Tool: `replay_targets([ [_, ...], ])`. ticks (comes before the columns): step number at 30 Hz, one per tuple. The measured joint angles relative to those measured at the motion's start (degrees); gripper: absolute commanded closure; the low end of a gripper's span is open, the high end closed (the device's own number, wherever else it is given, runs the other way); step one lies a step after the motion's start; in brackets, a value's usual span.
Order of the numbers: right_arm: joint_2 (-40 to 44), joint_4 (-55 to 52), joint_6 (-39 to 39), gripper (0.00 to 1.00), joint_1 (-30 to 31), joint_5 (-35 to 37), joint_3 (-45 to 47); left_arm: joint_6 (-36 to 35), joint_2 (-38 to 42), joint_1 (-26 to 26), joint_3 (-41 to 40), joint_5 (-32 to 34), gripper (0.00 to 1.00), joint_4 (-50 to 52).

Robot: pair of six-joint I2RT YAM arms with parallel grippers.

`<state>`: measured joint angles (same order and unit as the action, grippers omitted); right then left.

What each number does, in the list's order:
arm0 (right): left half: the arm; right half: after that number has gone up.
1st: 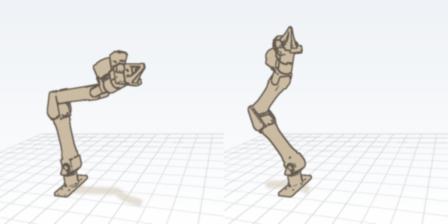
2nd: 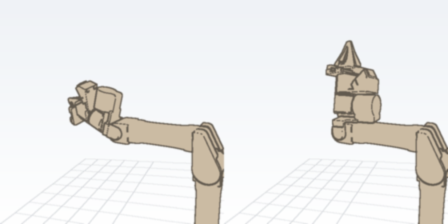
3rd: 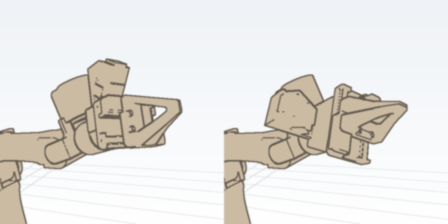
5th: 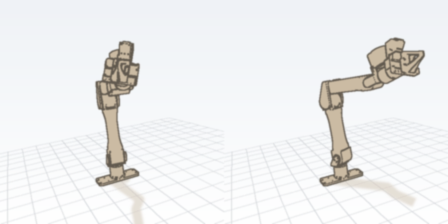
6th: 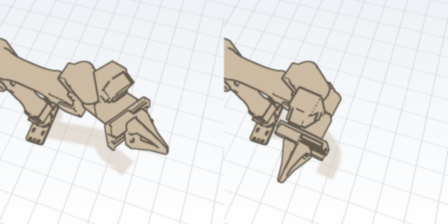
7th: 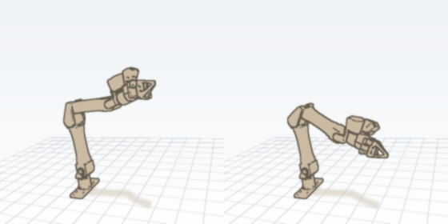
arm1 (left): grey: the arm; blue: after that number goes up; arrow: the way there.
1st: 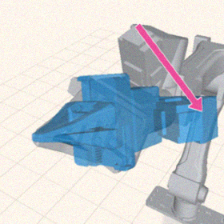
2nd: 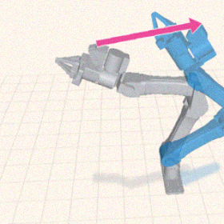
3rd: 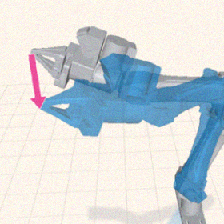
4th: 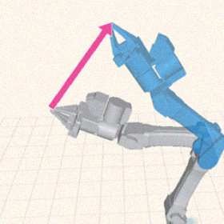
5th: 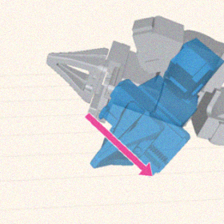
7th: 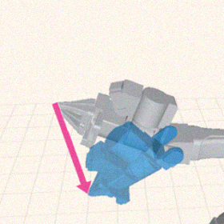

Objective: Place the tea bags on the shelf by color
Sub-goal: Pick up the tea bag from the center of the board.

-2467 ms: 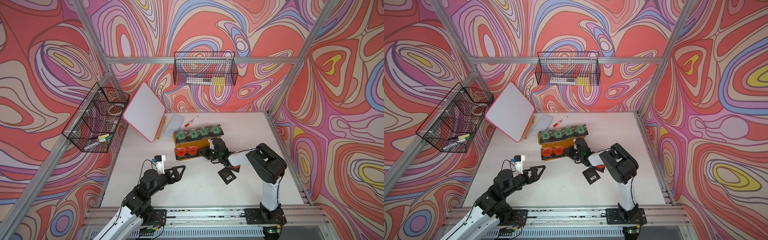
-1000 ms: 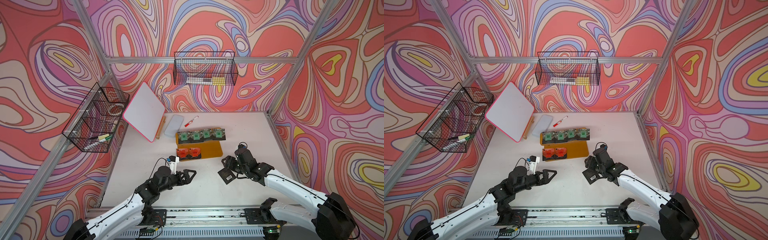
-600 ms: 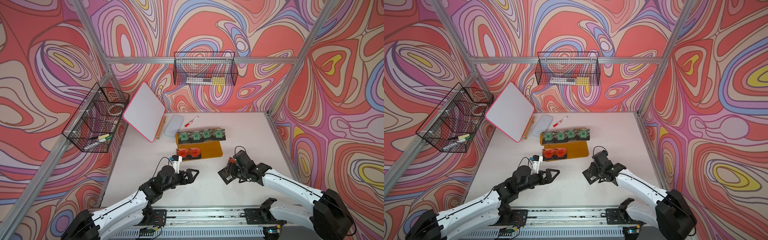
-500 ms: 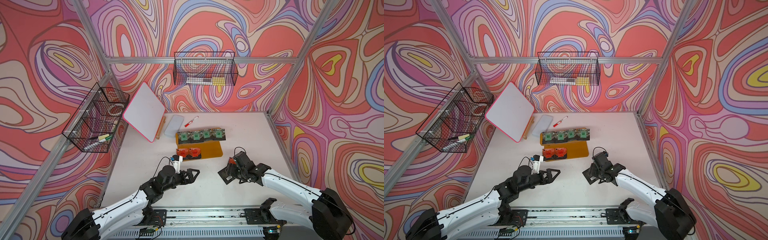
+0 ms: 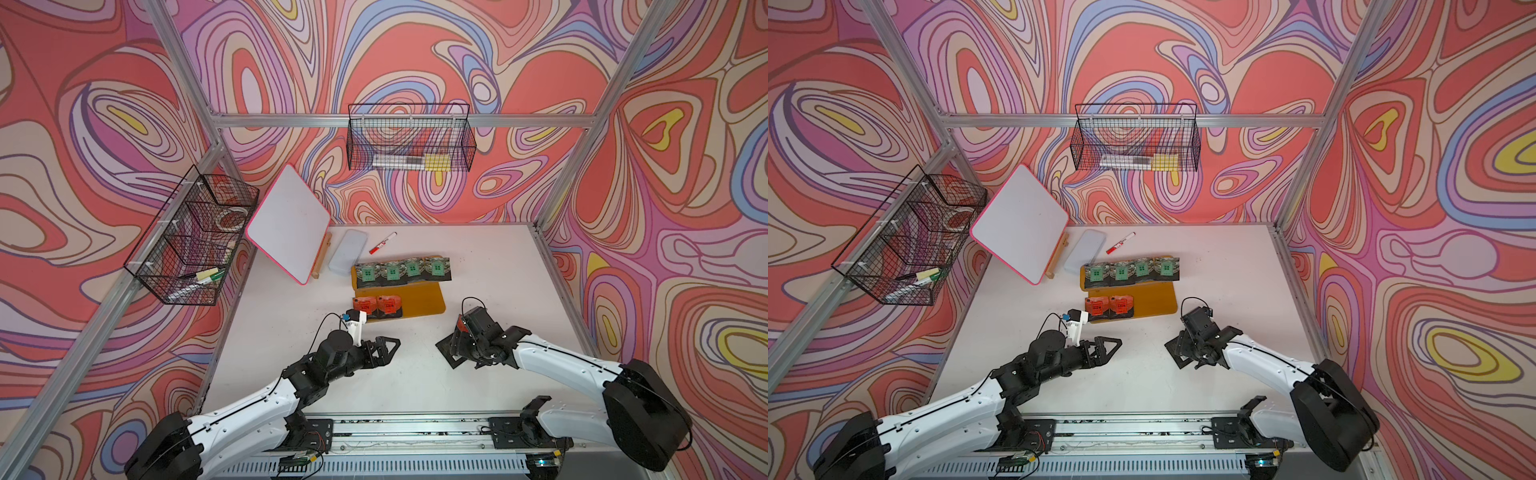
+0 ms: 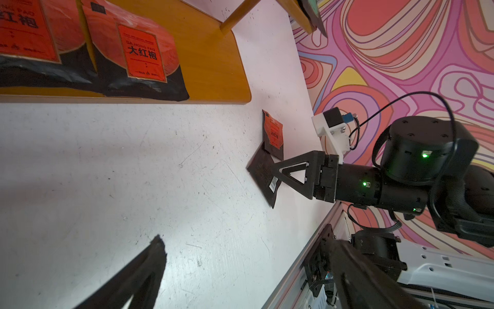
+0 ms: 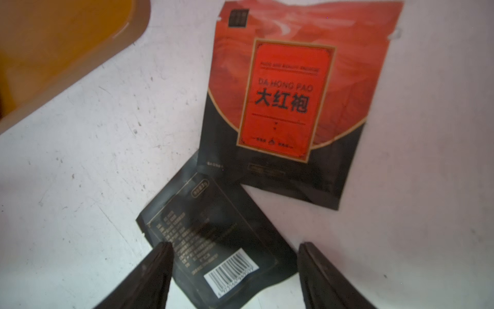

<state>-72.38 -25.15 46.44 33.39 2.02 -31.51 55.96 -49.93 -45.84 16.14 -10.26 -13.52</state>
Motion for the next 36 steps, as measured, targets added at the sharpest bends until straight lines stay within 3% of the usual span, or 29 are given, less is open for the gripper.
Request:
replay_targets([
  [7, -2.5, 5.2, -2.2, 0.26, -0.1, -2.8, -0.7, 0.0, -0.4, 0.0, 0.3, 0.0, 0.01, 0.0],
  [21, -6.7, 12.8, -4.6, 0.32, 1.2, -19.5, -1.3, -0.1, -6.2, -1.0, 1.9, -0.5, 0.04, -1.4],
  [36, -1.6, 2.8, -5.6, 0.35, 1.6, -14.8, -1.2, 0.0, -21.7, -7.1, 6.3, -2.1, 0.30, -11.7],
])
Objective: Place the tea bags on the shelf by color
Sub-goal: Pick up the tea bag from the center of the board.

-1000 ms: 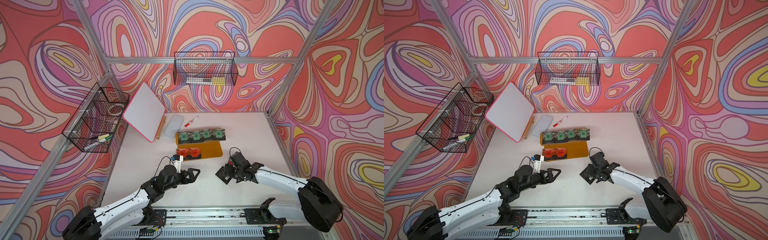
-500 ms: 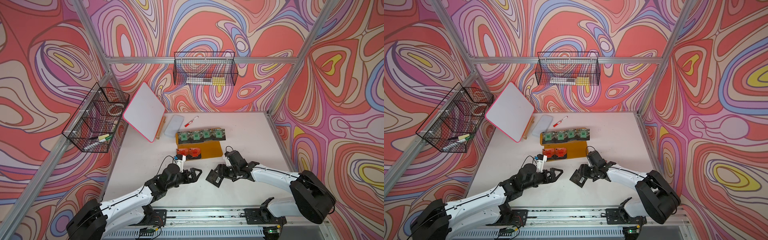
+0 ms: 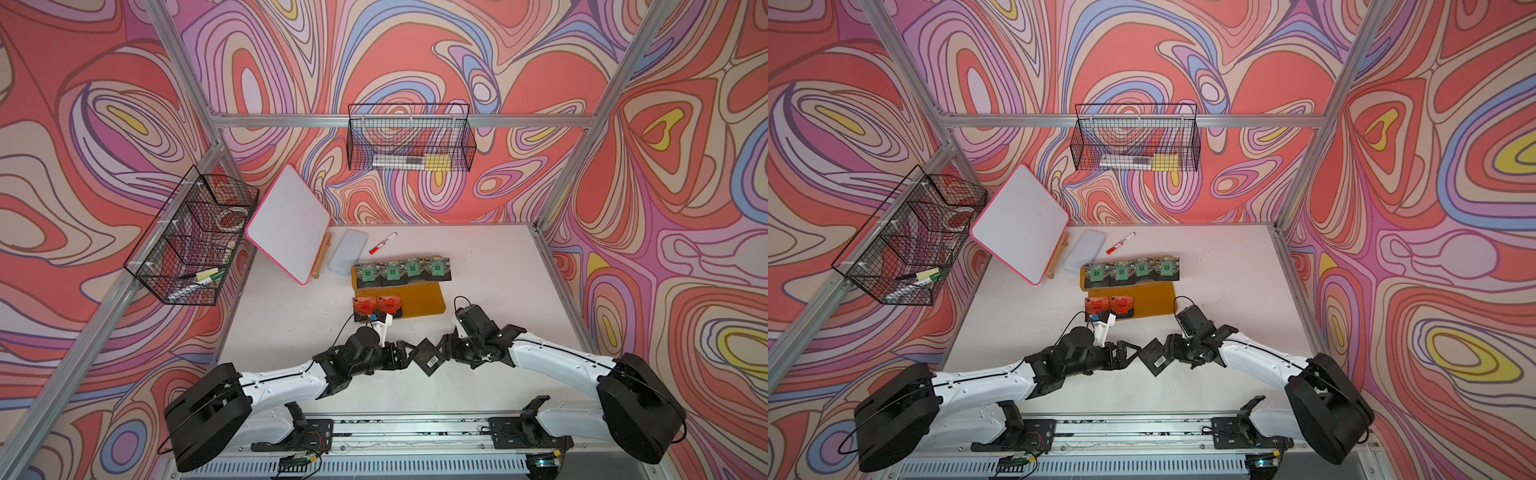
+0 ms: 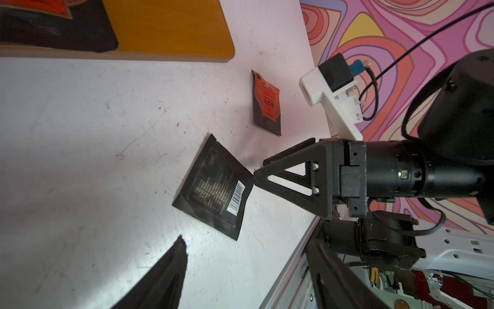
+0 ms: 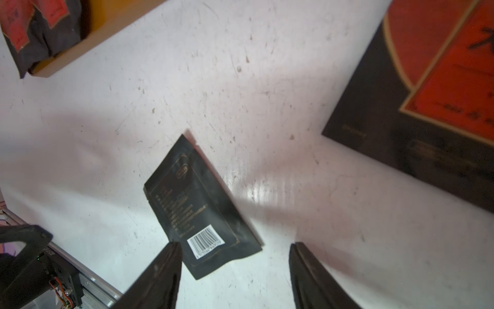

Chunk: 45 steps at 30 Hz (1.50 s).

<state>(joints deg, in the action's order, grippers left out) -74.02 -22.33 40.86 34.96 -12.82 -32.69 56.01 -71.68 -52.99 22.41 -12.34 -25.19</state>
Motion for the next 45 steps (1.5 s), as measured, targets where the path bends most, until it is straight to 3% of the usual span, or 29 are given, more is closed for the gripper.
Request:
replay_targets([
  [12, 0.9, -0.5, 0.8, 0.39, -0.1, -0.1, 1.2, 1.4, -10.6, -2.2, 3.8, -0.2, 0.42, -6.3],
  [24, 1.0, 1.3, 3.9, 0.43, -2.3, -2.9, 2.2, 2.3, -18.6, -2.5, 5.4, -1.6, 0.61, -10.0],
  [36, -0.3, 6.7, 7.3, 0.45, -2.8, -7.2, 3.7, 2.6, -22.2, -2.5, 5.7, -2.3, 0.73, -11.4],
  [45, -1.9, 10.7, 9.1, 0.46, -3.0, -9.4, 4.2, 3.0, -23.8, -2.5, 5.7, -2.3, 0.77, -11.5],
])
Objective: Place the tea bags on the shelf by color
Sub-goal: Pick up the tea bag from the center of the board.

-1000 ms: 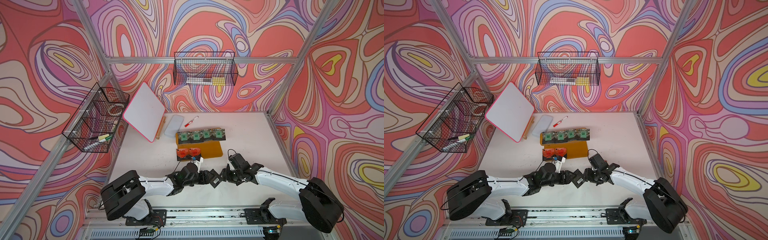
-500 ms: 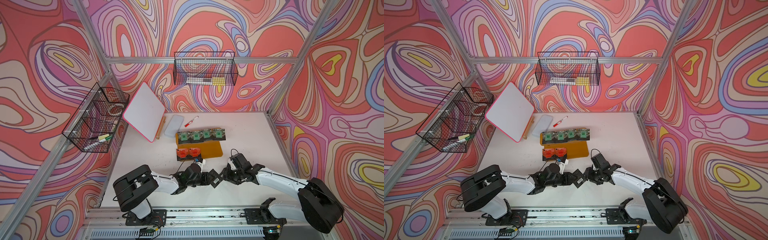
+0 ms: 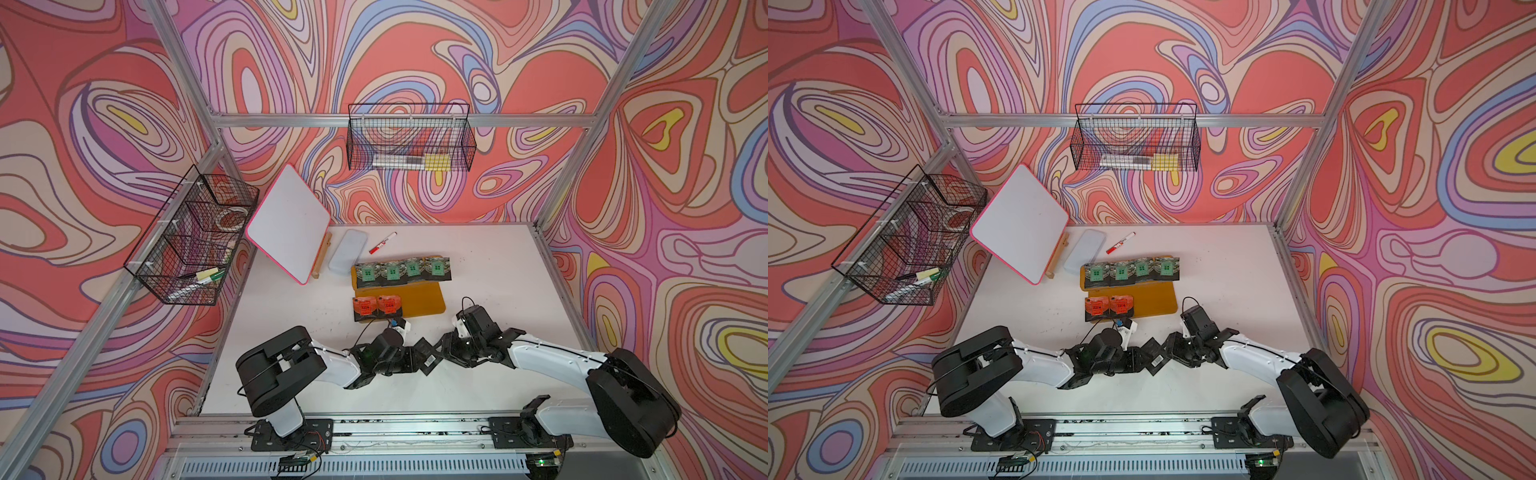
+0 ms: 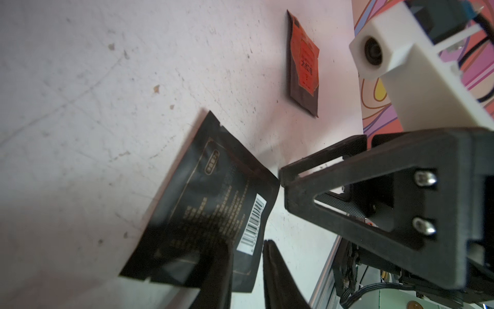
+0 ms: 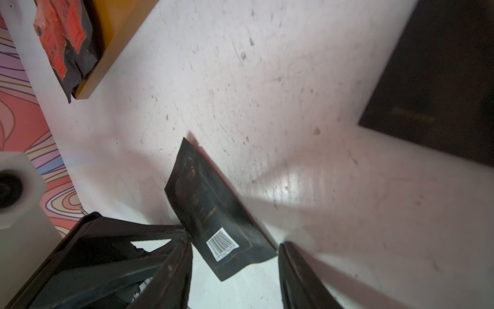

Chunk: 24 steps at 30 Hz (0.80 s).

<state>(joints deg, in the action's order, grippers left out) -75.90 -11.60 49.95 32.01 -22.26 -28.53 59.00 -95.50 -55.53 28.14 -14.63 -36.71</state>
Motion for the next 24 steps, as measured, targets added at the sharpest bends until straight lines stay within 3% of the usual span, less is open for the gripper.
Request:
replay_targets([
  [24, -3.0, 15.1, 7.0, 0.47, -1.1, -8.6, 4.6, 0.3, -0.7, 0.0, -0.5, 0.9, 0.78, 0.0],
])
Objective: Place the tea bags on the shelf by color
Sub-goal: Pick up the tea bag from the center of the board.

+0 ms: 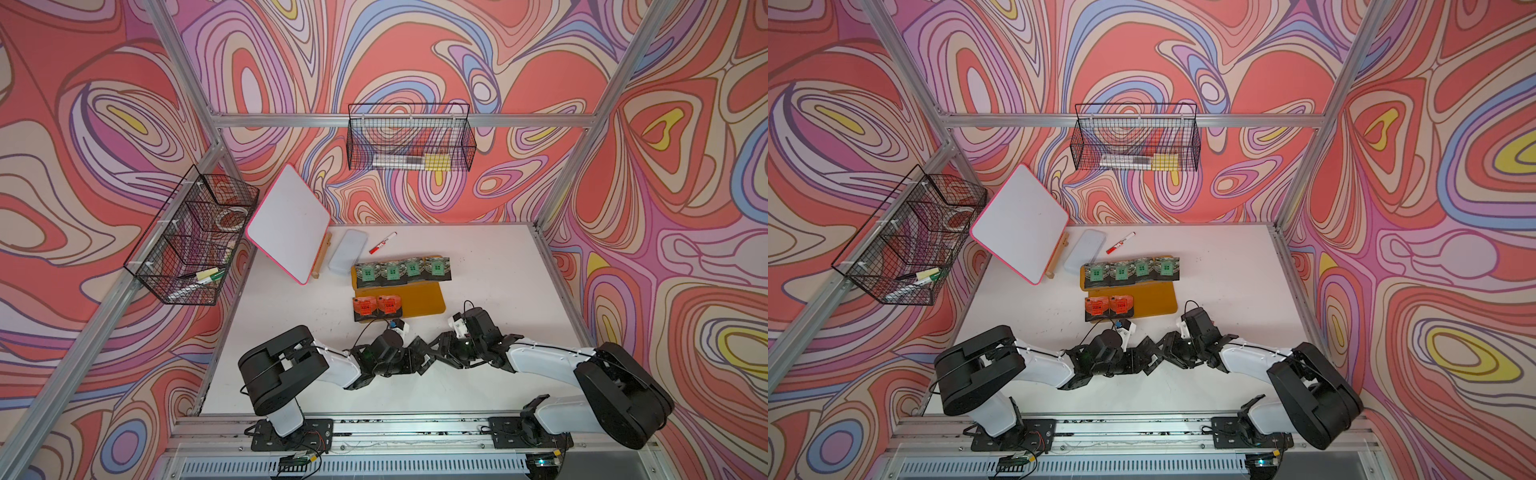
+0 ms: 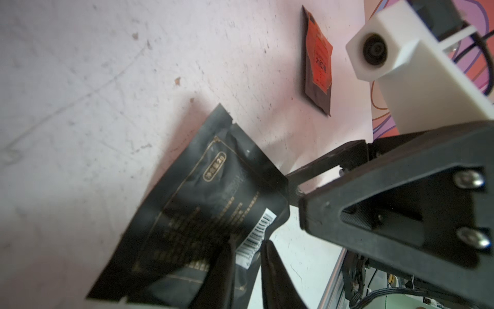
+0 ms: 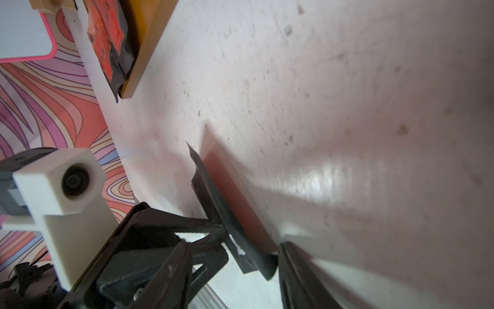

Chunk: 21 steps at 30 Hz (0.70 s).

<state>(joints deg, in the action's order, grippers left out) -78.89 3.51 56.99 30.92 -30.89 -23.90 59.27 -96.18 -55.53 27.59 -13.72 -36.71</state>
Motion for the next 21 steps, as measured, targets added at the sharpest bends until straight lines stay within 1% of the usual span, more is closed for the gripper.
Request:
replay_targets([
  [4, -1.0, 2.6, 0.6, 0.50, -0.1, -0.8, 0.5, 0.4, 0.0, 0.0, -0.3, 0.1, 0.78, -0.5],
  [10, -2.3, 5.7, 1.2, 0.58, -0.1, -1.4, 1.2, 0.6, -0.1, 0.0, -0.3, 0.3, 0.78, -0.6],
  [15, -3.3, 8.3, 2.1, 0.68, -0.2, -1.7, 2.1, 0.6, -0.1, 0.0, -0.3, 0.4, 0.78, -0.6],
  [21, -3.4, 8.9, 2.6, 0.82, -0.2, -1.7, 2.6, 0.6, -0.1, 0.0, -0.3, 0.4, 0.78, -0.6],
])
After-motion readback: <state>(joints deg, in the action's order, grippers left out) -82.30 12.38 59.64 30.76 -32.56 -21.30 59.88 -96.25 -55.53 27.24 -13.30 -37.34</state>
